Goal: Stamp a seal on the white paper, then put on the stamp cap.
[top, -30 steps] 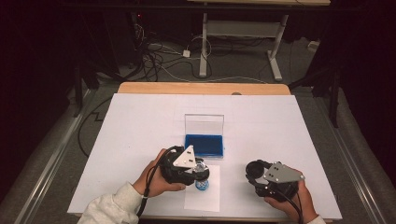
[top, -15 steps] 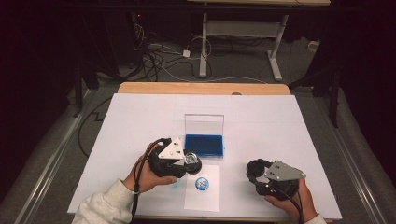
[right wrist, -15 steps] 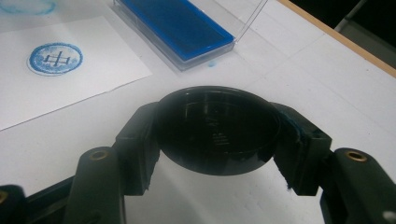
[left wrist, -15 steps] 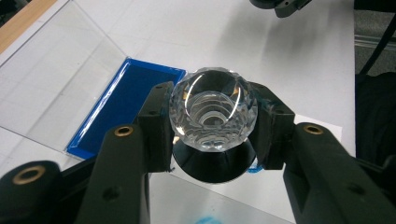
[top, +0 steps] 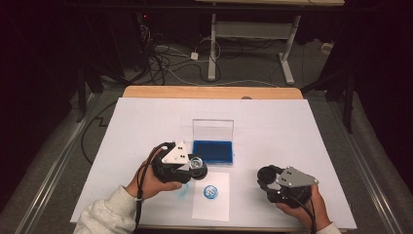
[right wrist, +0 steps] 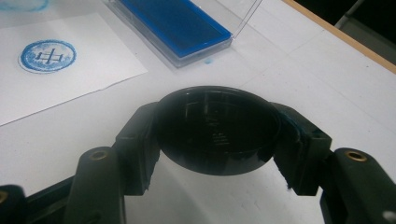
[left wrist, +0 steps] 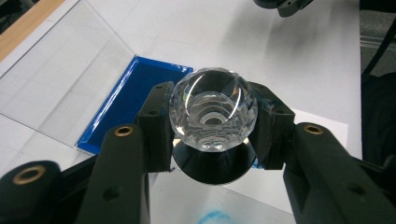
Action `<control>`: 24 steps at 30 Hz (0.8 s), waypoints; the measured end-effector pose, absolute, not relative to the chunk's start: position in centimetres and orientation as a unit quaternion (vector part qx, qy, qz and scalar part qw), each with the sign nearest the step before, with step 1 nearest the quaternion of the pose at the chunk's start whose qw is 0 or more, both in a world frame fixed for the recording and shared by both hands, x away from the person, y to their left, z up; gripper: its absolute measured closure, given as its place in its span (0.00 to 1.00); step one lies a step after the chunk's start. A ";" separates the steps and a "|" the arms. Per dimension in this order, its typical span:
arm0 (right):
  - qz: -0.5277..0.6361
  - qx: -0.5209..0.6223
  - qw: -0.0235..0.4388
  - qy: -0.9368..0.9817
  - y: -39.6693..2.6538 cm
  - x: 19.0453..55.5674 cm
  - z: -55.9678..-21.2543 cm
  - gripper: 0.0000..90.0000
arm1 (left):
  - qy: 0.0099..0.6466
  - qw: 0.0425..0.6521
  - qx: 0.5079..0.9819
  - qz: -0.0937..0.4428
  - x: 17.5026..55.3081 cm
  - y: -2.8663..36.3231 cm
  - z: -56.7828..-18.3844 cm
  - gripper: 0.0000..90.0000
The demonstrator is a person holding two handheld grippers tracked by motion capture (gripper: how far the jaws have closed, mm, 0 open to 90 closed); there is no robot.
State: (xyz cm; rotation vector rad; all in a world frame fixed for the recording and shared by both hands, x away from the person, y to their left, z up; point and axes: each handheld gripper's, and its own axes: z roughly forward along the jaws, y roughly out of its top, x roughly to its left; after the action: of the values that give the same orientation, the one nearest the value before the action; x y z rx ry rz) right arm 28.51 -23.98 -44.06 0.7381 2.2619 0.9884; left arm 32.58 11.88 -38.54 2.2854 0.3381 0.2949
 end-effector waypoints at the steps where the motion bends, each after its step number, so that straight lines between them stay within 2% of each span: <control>1: 0.368 0.275 0.279 0.843 -23.9 28.5 -44.1 0.43 | 0.135 0.394 0.901 0.118 32.5 11.9 -38.5 0.60; 17: 0.377 0.267 0.267 0.846 -23.1 28.9 -44.1 0.43 | 0.145 0.402 0.895 0.128 32.4 12.6 -38.3 0.60; 24: 0.384 0.254 0.261 0.848 -21.4 29.1 -43.9 0.43 | 0.139 0.403 0.895 0.131 32.1 12.3 -38.1 0.61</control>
State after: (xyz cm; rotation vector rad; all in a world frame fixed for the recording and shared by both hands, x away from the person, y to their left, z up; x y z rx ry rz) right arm 29.09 -21.37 -43.92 0.6886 2.2961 1.0392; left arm 32.12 12.26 -38.11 2.2612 0.3506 0.3313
